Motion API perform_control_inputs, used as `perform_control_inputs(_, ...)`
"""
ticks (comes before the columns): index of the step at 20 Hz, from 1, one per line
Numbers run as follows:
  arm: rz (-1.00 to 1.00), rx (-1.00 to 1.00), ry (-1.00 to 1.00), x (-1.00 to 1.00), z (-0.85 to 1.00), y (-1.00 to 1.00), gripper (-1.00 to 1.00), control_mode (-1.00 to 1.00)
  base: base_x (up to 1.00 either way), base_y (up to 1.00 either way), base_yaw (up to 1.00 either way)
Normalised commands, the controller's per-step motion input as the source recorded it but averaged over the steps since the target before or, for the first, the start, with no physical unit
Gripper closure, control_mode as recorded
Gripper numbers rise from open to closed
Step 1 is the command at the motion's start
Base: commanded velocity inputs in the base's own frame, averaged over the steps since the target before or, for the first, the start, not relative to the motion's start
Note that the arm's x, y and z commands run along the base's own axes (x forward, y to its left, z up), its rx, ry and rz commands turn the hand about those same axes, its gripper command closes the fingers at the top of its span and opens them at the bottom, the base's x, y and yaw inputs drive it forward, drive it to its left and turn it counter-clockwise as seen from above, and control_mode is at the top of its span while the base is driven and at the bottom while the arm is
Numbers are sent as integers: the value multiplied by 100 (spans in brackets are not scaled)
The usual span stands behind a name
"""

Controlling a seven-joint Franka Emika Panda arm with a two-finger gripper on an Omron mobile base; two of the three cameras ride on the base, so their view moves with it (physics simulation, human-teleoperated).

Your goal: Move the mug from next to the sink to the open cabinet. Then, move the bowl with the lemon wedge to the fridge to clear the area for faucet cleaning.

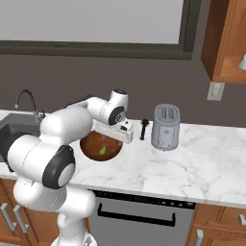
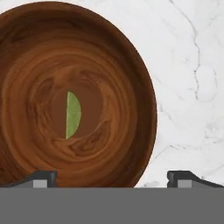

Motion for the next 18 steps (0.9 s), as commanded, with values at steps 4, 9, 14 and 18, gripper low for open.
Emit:
perform_control_inputs(4, -8, 26, 12, -8, -26, -22, -100, -100, 0, 0, 0)
perform_control_inputs(9, 0, 3, 5, 0, -24, 0, -100, -100, 0, 0, 0)
perform_control_inputs(14, 0, -2, -22, 1, -26, 3, -100, -100, 0, 0, 0)
perform_control_inputs(18, 0, 0, -14, 3, -16, 0, -100, -100, 0, 0, 0)
